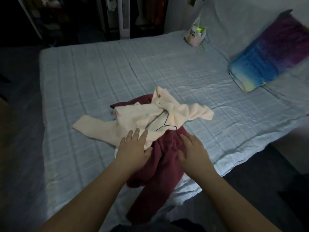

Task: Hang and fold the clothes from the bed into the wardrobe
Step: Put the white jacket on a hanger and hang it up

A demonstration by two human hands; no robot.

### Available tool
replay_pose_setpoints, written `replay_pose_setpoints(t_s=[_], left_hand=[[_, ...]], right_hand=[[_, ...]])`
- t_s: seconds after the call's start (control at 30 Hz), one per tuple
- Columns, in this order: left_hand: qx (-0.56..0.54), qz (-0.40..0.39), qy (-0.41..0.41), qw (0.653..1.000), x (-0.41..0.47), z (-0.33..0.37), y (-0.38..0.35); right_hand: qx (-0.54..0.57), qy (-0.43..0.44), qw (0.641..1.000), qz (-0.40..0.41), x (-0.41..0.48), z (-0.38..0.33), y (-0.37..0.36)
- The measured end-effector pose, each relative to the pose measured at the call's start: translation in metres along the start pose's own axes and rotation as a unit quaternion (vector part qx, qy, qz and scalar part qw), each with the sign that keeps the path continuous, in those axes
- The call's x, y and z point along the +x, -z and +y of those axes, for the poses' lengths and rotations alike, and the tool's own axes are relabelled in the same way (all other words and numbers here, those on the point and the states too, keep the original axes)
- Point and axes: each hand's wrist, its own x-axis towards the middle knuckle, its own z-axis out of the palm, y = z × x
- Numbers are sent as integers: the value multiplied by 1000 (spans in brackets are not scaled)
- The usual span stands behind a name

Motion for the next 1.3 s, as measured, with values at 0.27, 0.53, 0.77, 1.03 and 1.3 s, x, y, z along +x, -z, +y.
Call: replay_pose_setpoints(t_s=[0.27,0.53,0.77,1.03,1.3], left_hand=[[-32,-49,65,996,72,7,-38],[-53,-114,184,975,152,49,-85],[-39,-157,257,953,210,61,-137],[-14,-153,280,948,225,51,-185],[-12,-133,317,939,244,52,-200]], right_hand=[[7,59,997,-55,123,52,-18],[57,78,982,-164,271,133,-35],[51,115,955,-268,379,171,-85],[89,131,936,-314,415,165,-147],[51,188,926,-324,419,180,-154]])
